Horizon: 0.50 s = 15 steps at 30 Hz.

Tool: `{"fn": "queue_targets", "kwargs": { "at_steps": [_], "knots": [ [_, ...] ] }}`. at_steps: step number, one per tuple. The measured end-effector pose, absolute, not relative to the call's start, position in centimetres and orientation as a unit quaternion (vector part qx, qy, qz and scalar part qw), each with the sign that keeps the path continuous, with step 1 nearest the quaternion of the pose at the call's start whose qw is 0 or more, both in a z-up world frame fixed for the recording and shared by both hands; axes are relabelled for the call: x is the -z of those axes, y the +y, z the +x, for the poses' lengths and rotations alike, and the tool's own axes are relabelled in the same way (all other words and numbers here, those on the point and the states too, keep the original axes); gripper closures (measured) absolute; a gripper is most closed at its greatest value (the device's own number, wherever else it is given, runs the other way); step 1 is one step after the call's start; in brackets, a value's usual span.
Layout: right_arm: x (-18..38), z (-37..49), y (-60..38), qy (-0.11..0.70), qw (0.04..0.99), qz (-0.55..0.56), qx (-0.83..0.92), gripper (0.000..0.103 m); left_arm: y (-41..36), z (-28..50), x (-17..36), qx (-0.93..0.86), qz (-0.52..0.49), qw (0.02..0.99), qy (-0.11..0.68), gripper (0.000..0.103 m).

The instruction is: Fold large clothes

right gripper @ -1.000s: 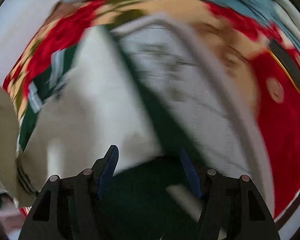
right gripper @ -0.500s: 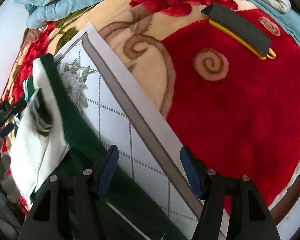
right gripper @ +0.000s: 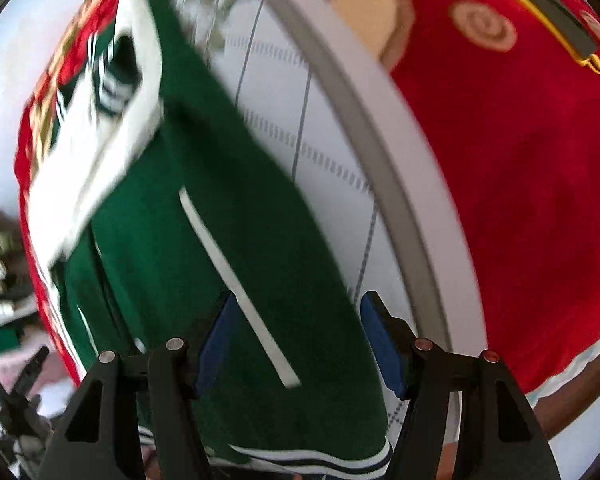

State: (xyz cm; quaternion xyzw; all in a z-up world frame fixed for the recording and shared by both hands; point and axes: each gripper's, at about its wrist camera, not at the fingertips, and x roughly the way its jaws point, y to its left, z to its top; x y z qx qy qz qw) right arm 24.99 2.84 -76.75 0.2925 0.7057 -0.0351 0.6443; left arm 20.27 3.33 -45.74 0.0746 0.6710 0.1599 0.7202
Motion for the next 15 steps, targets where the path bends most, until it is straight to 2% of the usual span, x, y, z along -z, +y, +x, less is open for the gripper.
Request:
{"fn": "queue_targets", "kwargs": {
  "at_steps": [6,7,8,9,10,11,12,15],
  "knots": [
    [78.7,24.2,6.8,0.745,0.627,0.226,0.03,0.037,7.2,17.1,54.1,-0.134,0.038,0.676,0.724,0.015],
    [78.5,24.3,7.3,0.749,0.628,0.208,0.037,0.039,7.2,16.8,54.7,-0.126,0.023,0.681,0.721,0.021],
    [78.5,24.4,7.7,0.75,0.628,0.203,0.037,0.049,7.1,16.6,54.8,-0.12,0.009,0.69,0.713,0.045],
    [78.4,24.4,8.0,0.753,0.626,0.198,0.037,0.059,6.6,16.4,54.6,-0.103,-0.013,0.702,0.704,0.079],
    [78.3,24.4,8.2,0.755,0.626,0.19,0.048,0.072,6.0,16.3,54.4,-0.101,-0.008,0.708,0.699,0.089],
    [78.1,24.2,8.2,0.751,0.628,0.197,0.054,0.082,5.2,16.0,54.1,-0.101,0.016,0.713,0.694,0.094],
    [78.1,24.1,8.3,0.75,0.627,0.202,0.055,0.088,4.5,15.7,53.9,-0.097,0.029,0.718,0.688,0.096],
    [77.3,23.6,8.7,0.744,0.629,0.216,0.058,0.092,4.5,14.3,53.2,-0.1,0.024,0.729,0.677,0.097]
  ]
}}
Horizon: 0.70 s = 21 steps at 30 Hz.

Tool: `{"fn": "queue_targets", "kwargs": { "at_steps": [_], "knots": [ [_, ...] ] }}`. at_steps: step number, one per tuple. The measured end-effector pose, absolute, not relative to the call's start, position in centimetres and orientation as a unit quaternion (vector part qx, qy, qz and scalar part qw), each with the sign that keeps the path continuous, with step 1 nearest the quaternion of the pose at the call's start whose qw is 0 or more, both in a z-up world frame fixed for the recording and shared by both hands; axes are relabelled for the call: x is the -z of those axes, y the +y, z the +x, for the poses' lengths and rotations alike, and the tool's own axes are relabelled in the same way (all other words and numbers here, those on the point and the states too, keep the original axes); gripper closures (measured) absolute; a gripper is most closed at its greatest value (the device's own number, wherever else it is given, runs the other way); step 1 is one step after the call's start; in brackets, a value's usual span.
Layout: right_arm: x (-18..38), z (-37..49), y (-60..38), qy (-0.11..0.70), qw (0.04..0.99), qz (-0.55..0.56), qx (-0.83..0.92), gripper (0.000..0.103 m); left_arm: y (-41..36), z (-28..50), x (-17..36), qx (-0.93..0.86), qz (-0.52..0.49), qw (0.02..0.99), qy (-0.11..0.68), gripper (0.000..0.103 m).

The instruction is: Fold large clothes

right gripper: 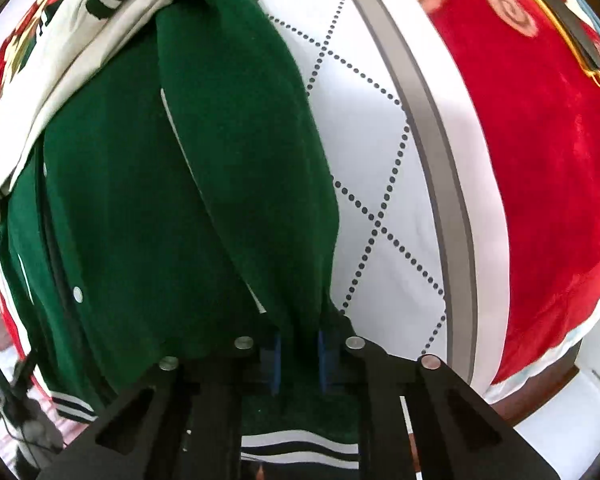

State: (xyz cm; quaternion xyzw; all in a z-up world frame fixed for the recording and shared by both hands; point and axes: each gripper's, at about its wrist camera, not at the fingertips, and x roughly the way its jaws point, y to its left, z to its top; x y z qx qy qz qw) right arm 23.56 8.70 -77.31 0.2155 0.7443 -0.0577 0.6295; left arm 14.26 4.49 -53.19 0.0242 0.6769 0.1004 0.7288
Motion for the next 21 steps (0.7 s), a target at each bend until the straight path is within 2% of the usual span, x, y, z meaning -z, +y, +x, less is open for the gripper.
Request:
{"fn": "queue_targets", "kwargs": {
  "at_steps": [10,11,12,15,16,17,19,20,21],
  "knots": [
    [75.9,20.3,9.9,0.764,0.606,0.212,0.058,0.095,5.6,8.9,51.7,-0.104,0.019,0.712,0.694,0.097],
    [76.5,19.8,9.4,0.768,0.598,0.216,0.074,0.093,5.4,8.3,51.8,-0.104,0.021,0.704,0.702,0.091],
    [76.9,19.7,9.3,0.776,0.589,0.211,0.08,0.092,5.0,7.8,51.7,-0.107,0.03,0.696,0.709,0.09],
    [75.8,21.2,10.3,0.792,0.585,0.168,0.055,0.079,3.1,7.7,49.7,-0.107,0.05,0.705,0.7,0.09],
    [74.8,21.5,10.8,0.788,0.595,0.156,0.042,0.07,2.3,8.0,48.5,-0.104,0.048,0.716,0.689,0.089],
    [73.7,21.9,11.0,0.78,0.607,0.147,0.034,0.059,1.8,8.3,47.7,-0.101,0.045,0.725,0.68,0.083],
    [71.0,23.6,11.2,0.756,0.64,0.138,0.012,0.05,0.8,9.8,45.4,-0.092,0.038,0.748,0.656,0.047],
    [70.1,24.6,11.1,0.744,0.653,0.143,0.003,0.05,1.0,11.0,44.3,-0.085,0.035,0.76,0.643,0.011],
    [69.5,25.7,10.9,0.733,0.664,0.15,-0.002,0.05,0.1,12.3,43.5,-0.076,0.032,0.773,0.629,0.003]
  ]
}}
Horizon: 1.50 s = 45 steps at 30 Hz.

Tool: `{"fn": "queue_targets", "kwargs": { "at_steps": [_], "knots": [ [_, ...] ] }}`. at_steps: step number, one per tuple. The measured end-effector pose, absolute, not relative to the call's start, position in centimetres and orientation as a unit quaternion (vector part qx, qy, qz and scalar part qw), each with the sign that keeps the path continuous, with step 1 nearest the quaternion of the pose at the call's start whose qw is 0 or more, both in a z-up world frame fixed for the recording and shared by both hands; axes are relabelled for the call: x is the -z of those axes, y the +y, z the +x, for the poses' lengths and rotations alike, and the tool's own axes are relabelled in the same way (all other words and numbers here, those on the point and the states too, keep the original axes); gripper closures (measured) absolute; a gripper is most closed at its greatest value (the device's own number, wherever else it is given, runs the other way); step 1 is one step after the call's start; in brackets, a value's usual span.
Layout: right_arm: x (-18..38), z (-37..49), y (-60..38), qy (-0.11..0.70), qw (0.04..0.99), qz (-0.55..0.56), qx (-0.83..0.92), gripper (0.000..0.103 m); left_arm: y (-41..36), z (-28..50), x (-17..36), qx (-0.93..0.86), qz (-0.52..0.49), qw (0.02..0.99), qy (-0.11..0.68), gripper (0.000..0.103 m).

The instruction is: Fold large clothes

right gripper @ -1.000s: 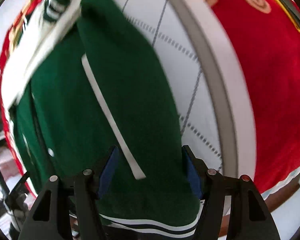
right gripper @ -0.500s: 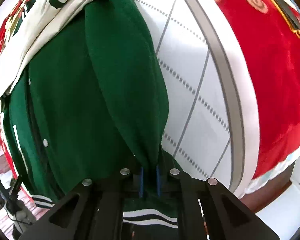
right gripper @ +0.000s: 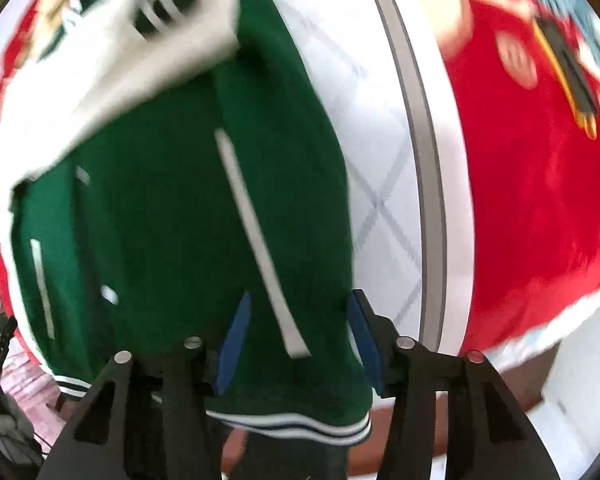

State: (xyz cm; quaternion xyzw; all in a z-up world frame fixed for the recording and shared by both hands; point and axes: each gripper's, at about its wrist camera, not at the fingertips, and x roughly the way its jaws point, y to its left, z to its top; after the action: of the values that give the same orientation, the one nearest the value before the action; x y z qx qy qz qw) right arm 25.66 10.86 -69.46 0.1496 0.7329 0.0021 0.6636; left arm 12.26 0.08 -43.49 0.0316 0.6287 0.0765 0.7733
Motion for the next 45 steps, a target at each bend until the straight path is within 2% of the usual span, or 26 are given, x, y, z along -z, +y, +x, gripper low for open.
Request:
{"fn": "queue_targets", "kwargs": {
  "at_steps": [3,6,11,12,14,16,19,23,25,27,28,31,34,36,37,38,42,45],
  "knots": [
    [69.3,29.0,10.1,0.714,0.681,0.161,-0.017,0.05,-3.4,15.9,42.4,-0.073,0.058,0.803,0.588,0.003],
    [70.7,32.9,8.7,0.704,0.693,0.153,-0.029,0.05,-8.3,19.6,43.8,-0.068,0.071,0.816,0.57,0.003],
    [76.3,38.0,3.4,0.715,0.677,0.156,-0.074,0.052,-18.1,24.9,49.9,-0.041,0.09,0.797,0.596,0.003],
    [77.5,38.2,3.7,0.719,0.669,0.168,-0.085,0.057,-19.5,25.4,51.6,-0.042,0.108,0.789,0.604,0.003],
    [78.8,38.4,2.9,0.723,0.658,0.19,-0.094,0.092,-21.7,25.9,54.7,-0.054,0.142,0.768,0.622,0.003],
    [78.8,37.9,2.0,0.711,0.665,0.205,-0.095,0.095,-22.5,26.3,56.7,-0.075,0.158,0.756,0.631,0.0],
    [78.1,36.8,-2.0,0.69,0.68,0.242,-0.063,0.098,-21.8,26.5,56.5,-0.091,0.142,0.76,0.627,0.0],
    [81.4,35.1,-7.4,0.689,0.63,0.359,-0.015,0.1,-21.5,26.5,56.8,-0.09,0.137,0.758,0.632,0.0],
    [81.6,35.4,-8.3,0.702,0.61,0.367,-0.012,0.099,-21.5,26.7,56.7,-0.094,0.144,0.756,0.632,0.0],
    [80.3,36.2,-8.0,0.727,0.607,0.319,-0.025,0.096,-21.6,27.0,56.5,-0.099,0.145,0.753,0.634,0.0],
    [79.5,36.4,-8.0,0.733,0.608,0.305,-0.033,0.091,-21.6,27.0,56.3,-0.1,0.145,0.752,0.635,0.0],
    [79.3,36.0,-8.0,0.742,0.625,0.235,-0.065,0.09,-20.8,26.9,54.9,-0.112,0.141,0.753,0.633,0.0],
    [80.2,35.4,-8.6,0.742,0.629,0.221,-0.074,0.092,-17.9,25.5,52.5,-0.139,0.113,0.754,0.632,0.0],
    [78.5,35.3,-8.4,0.754,0.633,0.166,-0.052,0.083,-15.5,24.2,50.6,-0.16,0.096,0.755,0.629,0.0],
    [77.6,35.0,-8.2,0.76,0.633,0.144,-0.031,0.065,-13.6,23.2,49.3,-0.175,0.086,0.753,0.628,0.0],
    [76.8,34.6,-8.2,0.761,0.634,0.135,-0.023,0.061,-12.1,22.3,48.5,-0.187,0.078,0.75,0.629,0.0],
    [72.1,30.3,-6.4,0.758,0.627,0.168,-0.07,0.061,-6.4,17.9,46.2,-0.226,0.057,0.73,0.642,0.0],
    [70.7,27.4,-2.4,0.77,0.594,0.198,-0.125,0.061,-3.0,14.4,46.8,-0.238,0.056,0.71,0.66,0.0]
  ]
}}
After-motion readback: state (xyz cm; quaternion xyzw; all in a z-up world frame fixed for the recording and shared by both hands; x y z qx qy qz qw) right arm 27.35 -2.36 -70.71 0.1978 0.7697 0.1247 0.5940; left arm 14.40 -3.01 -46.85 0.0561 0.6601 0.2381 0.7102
